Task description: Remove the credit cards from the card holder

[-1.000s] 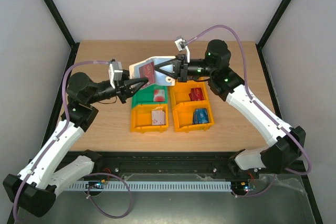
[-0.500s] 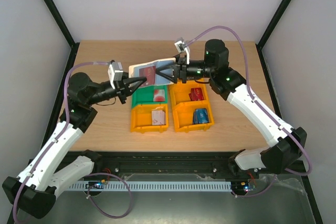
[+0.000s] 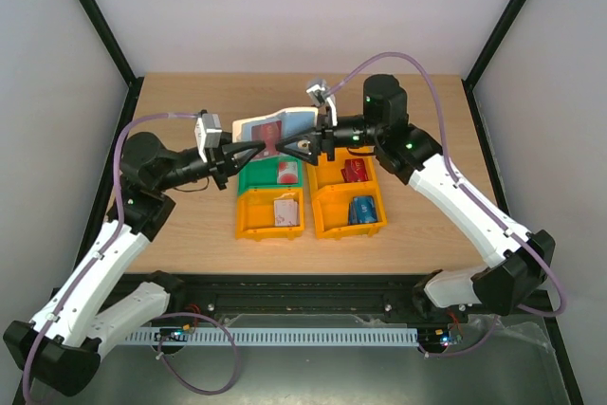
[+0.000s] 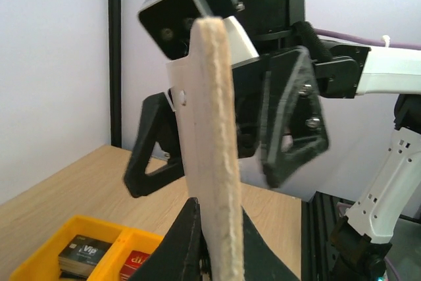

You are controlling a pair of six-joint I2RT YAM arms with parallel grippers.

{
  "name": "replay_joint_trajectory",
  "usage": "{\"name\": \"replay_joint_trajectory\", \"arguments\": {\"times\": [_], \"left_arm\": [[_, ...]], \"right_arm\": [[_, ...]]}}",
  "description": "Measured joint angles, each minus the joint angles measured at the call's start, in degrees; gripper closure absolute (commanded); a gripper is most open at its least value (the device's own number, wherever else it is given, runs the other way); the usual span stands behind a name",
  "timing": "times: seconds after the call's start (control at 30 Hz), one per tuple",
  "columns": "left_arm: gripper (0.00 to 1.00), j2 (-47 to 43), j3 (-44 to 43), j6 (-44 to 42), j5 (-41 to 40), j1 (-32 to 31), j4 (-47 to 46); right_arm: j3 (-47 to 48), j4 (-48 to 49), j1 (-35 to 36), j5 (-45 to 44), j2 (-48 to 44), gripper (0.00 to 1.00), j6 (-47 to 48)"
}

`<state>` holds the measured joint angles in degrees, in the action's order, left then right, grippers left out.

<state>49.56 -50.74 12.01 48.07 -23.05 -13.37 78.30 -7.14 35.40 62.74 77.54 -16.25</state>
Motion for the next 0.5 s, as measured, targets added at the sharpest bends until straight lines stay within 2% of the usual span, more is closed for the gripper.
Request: {"name": "replay_joint_trajectory", "arguments": {"times": [0.17, 0.2, 0.23, 0.33, 0.5], "left_arm": [[0.98, 0.7, 0.0, 0.0, 0.0, -0.2, 0.4], [0.98, 0.7, 0.0, 0.0, 0.0, -0.2, 0.4], [0.98, 0.7, 0.0, 0.0, 0.1, -0.2, 0.4], [0.98, 0.7, 0.0, -0.3, 0.6, -0.3, 0.4], [0.98, 0.8, 0.0, -0.4, 0.6, -0.5, 0.0]], "right_arm": [[0.3, -0.8, 1.0, 1.5, -0.6, 0.24, 1.8], [0.5, -0.8, 1.1, 1.4, -0.8, 0.30, 1.9], [0.7, -0.6, 1.1, 1.2, -1.0, 0.42, 1.8], [0.7, 2.0, 1.1, -0.7, -1.6, 0.67, -0.3], [0.7, 5.9, 1.0, -2.1, -1.4, 0.94, -4.8]]}}
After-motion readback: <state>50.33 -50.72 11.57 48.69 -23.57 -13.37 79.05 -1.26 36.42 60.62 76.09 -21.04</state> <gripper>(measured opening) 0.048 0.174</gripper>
